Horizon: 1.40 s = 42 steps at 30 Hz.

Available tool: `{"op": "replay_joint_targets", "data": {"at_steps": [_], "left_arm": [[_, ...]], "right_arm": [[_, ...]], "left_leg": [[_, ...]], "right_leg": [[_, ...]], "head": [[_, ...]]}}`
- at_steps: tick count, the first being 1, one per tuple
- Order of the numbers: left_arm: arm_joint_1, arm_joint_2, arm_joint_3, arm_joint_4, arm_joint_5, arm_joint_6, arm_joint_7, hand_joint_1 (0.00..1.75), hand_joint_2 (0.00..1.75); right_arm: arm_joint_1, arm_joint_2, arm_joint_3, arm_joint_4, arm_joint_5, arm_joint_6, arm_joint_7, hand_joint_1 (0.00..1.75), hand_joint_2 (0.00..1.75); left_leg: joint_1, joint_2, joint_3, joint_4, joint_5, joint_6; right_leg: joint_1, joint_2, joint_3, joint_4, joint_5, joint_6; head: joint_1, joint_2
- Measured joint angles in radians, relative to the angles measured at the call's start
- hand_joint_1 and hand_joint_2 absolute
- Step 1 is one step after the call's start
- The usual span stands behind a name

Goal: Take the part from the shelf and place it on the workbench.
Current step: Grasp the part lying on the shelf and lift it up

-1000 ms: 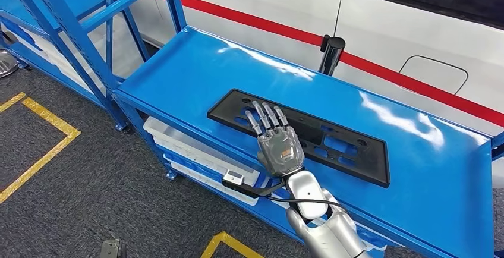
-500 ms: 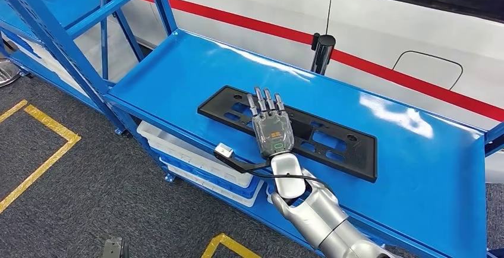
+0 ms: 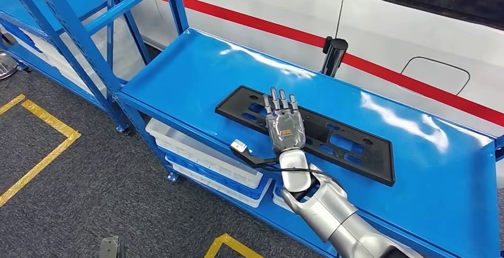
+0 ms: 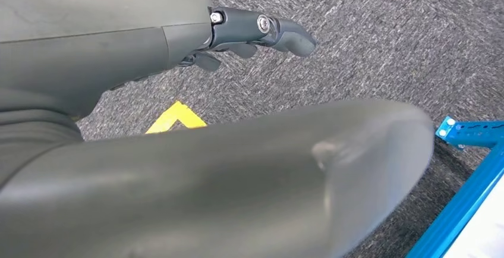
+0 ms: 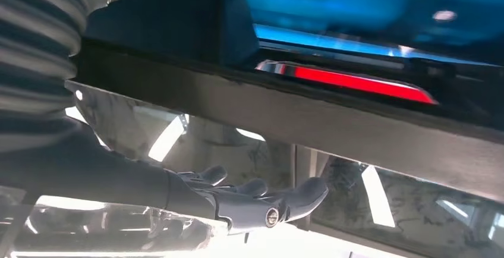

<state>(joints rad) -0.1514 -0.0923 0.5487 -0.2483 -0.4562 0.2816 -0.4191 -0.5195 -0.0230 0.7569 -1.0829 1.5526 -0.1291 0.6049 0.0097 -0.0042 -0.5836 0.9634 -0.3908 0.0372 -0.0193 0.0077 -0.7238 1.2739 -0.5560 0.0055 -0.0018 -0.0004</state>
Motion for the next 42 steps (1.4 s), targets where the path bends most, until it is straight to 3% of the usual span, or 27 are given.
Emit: {"op": "replay_joint_targets", "data": {"at_steps": [1, 3, 5, 8, 10, 13, 14, 15, 16, 19, 21, 24, 26, 28, 30, 42], "left_arm": [[0.000, 0.000, 0.001, 0.000, 0.000, 0.000, 0.000, 0.00, 0.00], [0.000, -0.001, 0.003, 0.000, 0.001, 0.002, 0.000, 0.00, 0.00], [0.000, -0.002, 0.005, 0.000, 0.004, 0.005, -0.001, 0.00, 0.00], [0.000, -0.001, 0.006, 0.000, 0.008, 0.009, -0.002, 0.00, 0.00], [0.001, -0.002, 0.008, 0.000, 0.008, 0.010, -0.002, 0.00, 0.00], [0.002, -0.002, 0.014, 0.000, 0.008, 0.010, -0.002, 0.00, 0.00], [0.003, -0.002, 0.015, 0.000, 0.008, 0.010, -0.002, 0.00, 0.00], [0.004, -0.002, 0.016, 0.001, 0.009, 0.010, -0.002, 0.00, 0.00], [0.005, -0.002, 0.016, 0.001, 0.009, 0.010, -0.002, 0.00, 0.00], [0.005, -0.002, 0.019, 0.000, 0.009, 0.010, -0.002, 0.00, 0.00], [0.004, -0.002, 0.019, 0.000, 0.009, 0.010, -0.002, 0.00, 0.00], [0.003, -0.002, 0.019, 0.000, 0.009, 0.011, -0.002, 0.00, 0.00], [0.003, -0.003, 0.019, 0.000, 0.009, 0.011, -0.002, 0.00, 0.00], [0.003, -0.004, 0.019, 0.000, 0.009, 0.010, -0.002, 0.00, 0.00], [0.003, -0.004, 0.020, 0.000, 0.009, 0.010, -0.002, 0.00, 0.00], [0.007, -0.004, 0.022, 0.000, 0.015, 0.014, -0.003, 0.00, 0.00]], "right_arm": [[0.000, -0.004, 0.001, -0.006, 0.000, 0.013, 0.004, 0.00, 1.75], [0.000, -0.009, 0.001, -0.019, 0.000, 0.036, 0.009, 0.00, 1.75], [0.002, -0.011, 0.002, -0.032, 0.000, 0.053, 0.010, 0.00, 1.75], [0.005, -0.012, 0.001, -0.046, 0.000, 0.065, 0.010, 0.00, 1.75], [0.005, -0.012, 0.001, -0.052, 0.000, 0.067, 0.010, 0.00, 1.75], [0.008, -0.012, 0.001, -0.055, 0.000, 0.069, 0.010, 0.00, 1.75], [0.010, -0.012, 0.002, -0.055, 0.000, 0.069, 0.010, 0.00, 1.75], [0.011, -0.013, 0.002, -0.055, 0.000, 0.069, 0.010, 0.00, 1.75], [0.011, -0.013, 0.002, -0.055, 0.000, 0.069, 0.010, 0.00, 1.75], [0.011, -0.014, 0.002, -0.056, 0.000, 0.069, 0.010, 0.00, 1.75], [0.011, -0.016, 0.002, -0.057, 0.000, 0.069, 0.010, 0.00, 1.75], [0.011, -0.018, 0.001, -0.061, 0.000, 0.069, 0.010, 0.00, 1.75], [0.013, -0.020, 0.001, -0.064, 0.000, 0.069, 0.010, 0.00, 1.75], [0.015, -0.022, 0.001, -0.064, 0.000, 0.070, 0.010, 0.00, 1.75], [0.017, -0.023, 0.000, -0.064, 0.000, 0.071, 0.010, 0.00, 1.75], [0.074, -0.044, -0.025, -0.169, 0.000, 0.162, 0.023, 0.00, 1.75]], "left_leg": [[0.000, -0.001, 0.000, 0.001, 0.000, -0.001], [-0.002, -0.003, 0.000, 0.008, -0.004, -0.006], [-0.006, -0.005, -0.002, 0.017, -0.011, -0.017], [-0.003, -0.005, -0.004, 0.023, -0.014, -0.033], [0.002, -0.003, -0.018, 0.058, -0.040, -0.043], [0.009, 0.000, -0.101, 0.238, -0.137, -0.061], [0.011, 0.000, -0.127, 0.291, -0.155, -0.064], [0.013, 0.000, -0.138, 0.311, -0.154, -0.067], [0.016, 0.000, -0.131, 0.296, -0.135, -0.069], [0.019, 0.001, -0.037, 0.112, -0.044, -0.065], [0.014, 0.001, -0.001, 0.041, -0.029, -0.053], [0.009, 0.002, 0.007, 0.019, -0.023, -0.028], [0.004, 0.001, 0.015, 0.006, -0.015, -0.027], [-0.007, -0.003, 0.013, 0.011, -0.018, -0.035], [-0.014, -0.004, 0.010, 0.015, -0.019, -0.030], [-0.020, -0.004, 0.009, 0.016, -0.019, -0.023]], "right_leg": [[0.000, 0.000, 0.018, -0.037, 0.019, 0.008], [0.000, -0.004, 0.093, -0.187, 0.072, 0.018], [0.002, -0.007, 0.148, -0.286, 0.105, 0.013], [0.002, -0.007, 0.158, -0.300, 0.118, -0.005], [-0.006, -0.007, 0.162, -0.303, 0.123, -0.016], [-0.006, -0.007, 0.163, -0.304, 0.125, -0.026], [-0.005, -0.006, 0.162, -0.303, 0.125, -0.026], [-0.005, -0.006, 0.163, -0.303, 0.125, -0.026], [-0.004, -0.005, 0.163, -0.303, 0.124, -0.026], [-0.001, -0.001, 0.164, -0.300, 0.122, -0.023], [0.005, 0.000, 0.161, -0.299, 0.121, -0.013], [0.007, 0.000, 0.157, -0.301, 0.121, 0.005], [0.012, -0.002, 0.157, -0.304, 0.123, 0.005], [0.012, -0.004, 0.159, -0.309, 0.128, 0.001], [0.008, -0.005, 0.159, -0.310, 0.129, 0.005], [0.000, -0.006, 0.158, -0.313, 0.132, 0.014]], "head": [[0.000, 0.000], [0.001, 0.000], [0.000, 0.000], [-0.001, 0.000], [-0.004, 0.000], [-0.010, 0.000], [-0.010, 0.000], [-0.010, 0.000], [-0.010, 0.000], [-0.011, 0.000], [-0.011, 0.000], [-0.010, 0.000], [-0.005, 0.000], [-0.001, 0.000], [-0.002, 0.000], [-0.002, 0.000]]}}
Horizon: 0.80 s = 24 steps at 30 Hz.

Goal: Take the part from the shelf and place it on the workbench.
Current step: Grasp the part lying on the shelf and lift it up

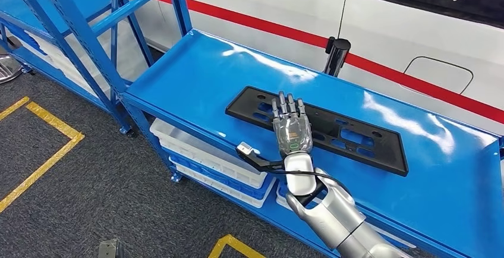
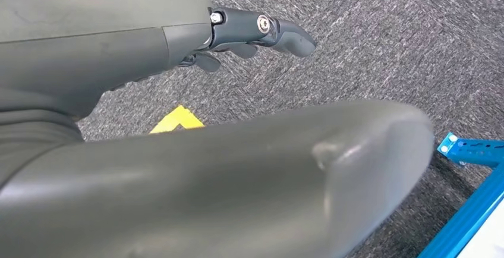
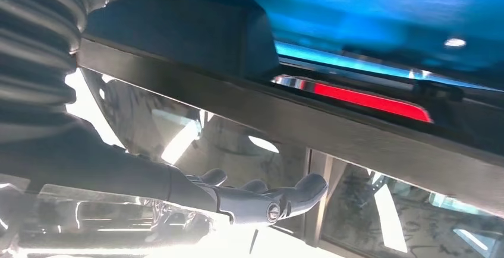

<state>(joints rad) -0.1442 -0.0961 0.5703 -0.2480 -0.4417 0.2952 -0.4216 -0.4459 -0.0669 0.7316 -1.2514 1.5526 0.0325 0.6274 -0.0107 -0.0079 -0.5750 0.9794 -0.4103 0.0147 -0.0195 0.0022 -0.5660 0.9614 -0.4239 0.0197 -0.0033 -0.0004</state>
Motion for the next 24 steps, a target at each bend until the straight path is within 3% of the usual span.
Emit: {"op": "replay_joint_targets", "data": {"at_steps": [17, 19, 24], "left_arm": [[0.002, 0.000, 0.015, 0.000, 0.005, 0.001, -0.008, 0.00, 0.00], [0.002, 0.000, 0.017, 0.000, 0.004, 0.001, -0.007, 0.00, 0.00], [0.002, -0.001, 0.017, 0.000, 0.002, -0.003, -0.007, 0.00, 0.00]], "right_arm": [[0.150, -0.035, -0.180, -0.129, 0.001, 0.021, 0.025, 0.00, 1.75], [0.161, -0.041, -0.195, -0.140, 0.001, 0.022, 0.027, 0.18, 1.75], [0.184, -0.054, -0.207, -0.159, 0.001, 0.022, 0.028, 1.15, 1.75]], "left_leg": [[0.003, 0.001, 0.007, 0.000, -0.003, 0.000], [0.003, 0.001, 0.007, 0.000, -0.003, 0.000], [0.003, 0.001, 0.007, 0.000, -0.003, 0.001]], "right_leg": [[0.000, 0.000, -0.005, 0.000, -0.003, 0.001], [0.000, 0.000, -0.004, 0.000, -0.003, 0.002], [0.000, 0.000, -0.002, 0.000, -0.003, 0.002]], "head": [[0.000, 0.000], [0.000, 0.000], [0.000, 0.000]]}}
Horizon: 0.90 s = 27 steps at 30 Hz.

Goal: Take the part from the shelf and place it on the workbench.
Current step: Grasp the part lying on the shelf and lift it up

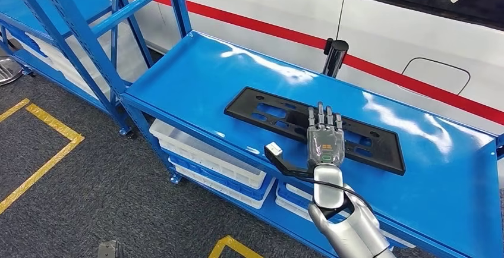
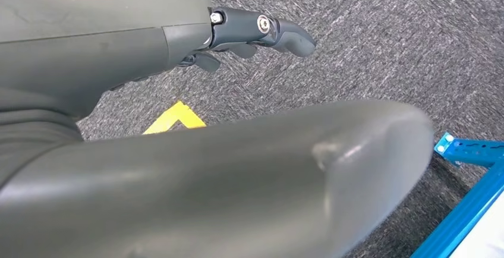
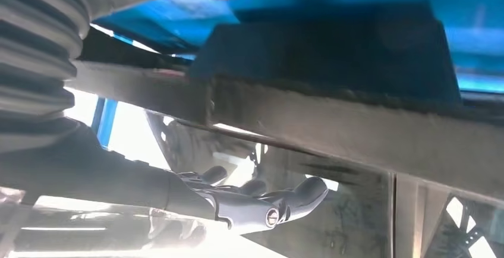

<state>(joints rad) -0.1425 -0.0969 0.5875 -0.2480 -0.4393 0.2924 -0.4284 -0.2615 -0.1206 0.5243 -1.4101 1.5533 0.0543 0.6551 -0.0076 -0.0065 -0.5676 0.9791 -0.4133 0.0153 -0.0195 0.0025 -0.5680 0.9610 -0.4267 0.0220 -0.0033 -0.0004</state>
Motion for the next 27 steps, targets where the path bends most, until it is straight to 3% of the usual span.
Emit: {"op": "replay_joint_targets", "data": {"at_steps": [2, 7, 13, 16, 21, 24, 27], "left_arm": [[0.000, -0.001, 0.000, 0.000, -0.001, 0.000, 0.000, 0.00, 0.00], [0.000, -0.002, 0.000, 0.000, -0.004, 0.000, 0.000, 0.00, 0.00], [-0.001, -0.003, 0.000, 0.000, -0.004, 0.000, 0.000, 0.00, 0.00], [-0.001, -0.003, 0.000, 0.000, -0.004, 0.000, 0.000, 0.00, 0.00], [-0.001, -0.003, 0.000, 0.000, -0.004, 0.000, 0.000, 0.00, 0.00], [-0.001, -0.005, 0.000, 0.000, -0.004, -0.001, -0.002, 0.00, 0.00], [-0.001, -0.007, 0.000, 0.000, -0.005, -0.007, -0.008, 0.00, 0.00]], "right_arm": [[0.006, -0.003, 0.002, -0.002, 0.000, -0.001, -0.001, 1.28, 1.75], [0.010, -0.005, 0.020, 0.007, 0.000, -0.012, -0.017, 1.27, 1.75], [0.007, 0.001, 0.047, 0.032, 0.000, -0.041, -0.028, 1.47, 1.75], [0.003, 0.003, 0.065, 0.035, 0.000, -0.057, -0.021, 1.48, 1.75], [-0.002, 0.003, 0.088, 0.037, 0.000, -0.072, -0.015, 1.72, 1.75], [-0.004, 0.004, 0.101, 0.044, 0.000, -0.129, -0.024, 1.75, 1.75], [-0.003, 0.011, 0.098, 0.061, 0.000, -0.231, -0.093, 1.75, 1.75]], "left_leg": [[0.000, 0.000, 0.000, 0.000, 0.000, 0.000], [0.000, 0.000, -0.001, 0.000, 0.001, 0.001], [0.000, 0.000, -0.002, 0.000, 0.001, 0.001], [0.000, 0.000, -0.002, 0.000, 0.001, 0.001], [0.000, 0.000, -0.003, 0.000, 0.001, 0.001], [0.000, 0.000, -0.004, 0.000, 0.001, 0.001], [0.000, 0.000, -0.007, 0.000, 0.001, 0.001]], "right_leg": [[0.000, 0.000, 0.005, 0.000, 0.001, 0.000], [0.000, 0.000, 0.007, 0.000, 0.001, 0.000], [0.000, 0.000, 0.007, 0.000, 0.001, 0.000], [0.000, 0.000, 0.006, 0.000, 0.001, 0.000], [0.001, 0.000, 0.005, 0.000, 0.001, 0.000], [0.000, 0.000, 0.004, 0.000, 0.001, 0.000], [0.000, 0.000, 0.002, 0.000, 0.001, 0.001]], "head": [[0.000, 0.000], [0.000, 0.000], [0.000, 0.000], [0.000, 0.000], [0.000, 0.000], [0.000, 0.000], [0.000, 0.000]]}}
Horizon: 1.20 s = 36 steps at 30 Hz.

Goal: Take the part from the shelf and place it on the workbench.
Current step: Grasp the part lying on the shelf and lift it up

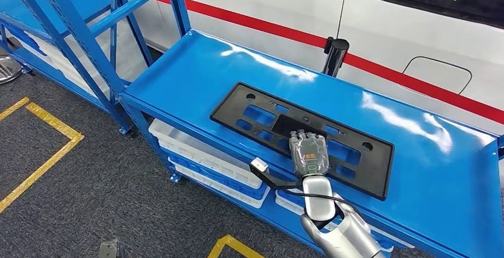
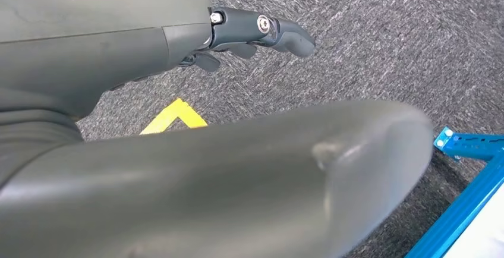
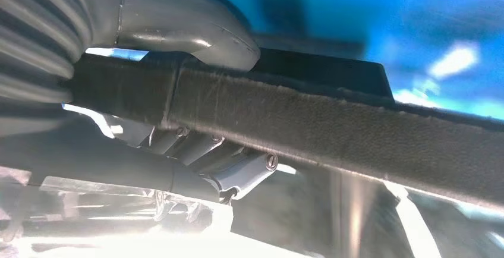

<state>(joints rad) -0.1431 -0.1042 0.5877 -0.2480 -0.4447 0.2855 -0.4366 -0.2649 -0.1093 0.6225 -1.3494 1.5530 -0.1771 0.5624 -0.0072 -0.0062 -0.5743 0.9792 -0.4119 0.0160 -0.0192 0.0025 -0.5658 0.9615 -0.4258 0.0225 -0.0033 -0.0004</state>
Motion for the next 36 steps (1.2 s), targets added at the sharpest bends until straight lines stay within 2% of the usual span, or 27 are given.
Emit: {"op": "replay_joint_targets", "data": {"at_steps": [6, 8, 13, 16, 19, 23, 30, 36], "left_arm": [[-0.001, -0.003, 0.000, 0.000, -0.002, -0.006, -0.002, 0.00, 0.00], [-0.001, -0.004, 0.000, 0.000, -0.002, -0.011, -0.003, 0.00, 0.00], [-0.007, -0.007, 0.000, 0.000, -0.001, -0.009, -0.002, 0.00, 0.00], [-0.010, -0.008, 0.000, 0.000, -0.001, -0.024, 0.005, 0.00, 0.00], [-0.015, -0.008, 0.000, -0.001, 0.000, -0.035, 0.011, 0.00, 0.00], [-0.019, -0.008, 0.000, -0.001, 0.000, -0.037, 0.016, 0.00, 1.75], [-0.029, -0.007, 0.000, -0.001, 0.000, -0.037, 0.027, 0.00, 1.75], [-0.031, -0.002, 0.001, -0.001, 0.026, -0.058, 0.012, 0.00, 1.75]], "right_arm": [[-0.001, 0.023, -0.027, 0.018, -0.009, -0.074, -0.083, 1.75, 1.75], [0.003, 0.040, -0.054, 0.021, -0.062, -0.137, -0.178, 1.75, 1.75], [0.001, 0.111, -0.157, -0.026, -0.400, -0.307, -0.520, 1.75, 1.75], [-0.010, 0.140, -0.202, -0.084, -0.604, -0.341, -0.628, 1.75, 1.75], [-0.012, 0.156, -0.228, -0.143, -0.755, -0.340, -0.686, 1.75, 1.75], [-0.011, 0.168, -0.246, -0.189, -0.805, -0.334, -0.704, 1.75, 1.75], [-0.008, 0.170, -0.250, -0.309, -1.097, -0.298, -0.821, 1.75, 1.75], [-0.019, 0.157, -0.249, -0.433, -1.193, -0.278, -0.866, 1.75, 1.75]], "left_leg": [[0.000, -0.001, -0.002, 0.000, 0.000, 0.000], [0.000, 0.000, -0.003, 0.000, 0.000, 0.000], [0.000, 0.002, -0.003, 0.000, 0.000, 0.000], [0.000, 0.002, -0.003, 0.000, 0.000, 0.000], [0.000, 0.002, -0.003, 0.000, 0.000, 0.000], [0.000, 0.002, -0.003, 0.000, 0.001, 0.000], [0.000, 0.001, -0.007, 0.000, 0.001, 0.000], [0.000, 0.001, -0.008, 0.000, 0.001, 0.000]], "right_leg": [[0.000, 0.000, -0.002, 0.000, 0.000, 0.000], [0.000, 0.001, -0.002, 0.000, 0.000, 0.000], [0.000, 0.002, -0.004, 0.000, 0.000, 0.000], [0.000, 0.002, -0.004, 0.000, 0.000, 0.000], [0.000, 0.002, -0.004, 0.000, 0.000, 0.000], [0.000, 0.002, -0.004, 0.000, 0.001, 0.000], [0.000, 0.002, -0.007, 0.001, 0.000, 0.000], [0.000, 0.002, -0.007, 0.001, 0.000, 0.000]], "head": [[0.000, 0.000], [0.000, 0.000], [0.000, 0.000], [0.000, 0.000], [0.000, 0.000], [0.000, 0.000], [0.000, 0.000], [0.000, 0.000]]}}
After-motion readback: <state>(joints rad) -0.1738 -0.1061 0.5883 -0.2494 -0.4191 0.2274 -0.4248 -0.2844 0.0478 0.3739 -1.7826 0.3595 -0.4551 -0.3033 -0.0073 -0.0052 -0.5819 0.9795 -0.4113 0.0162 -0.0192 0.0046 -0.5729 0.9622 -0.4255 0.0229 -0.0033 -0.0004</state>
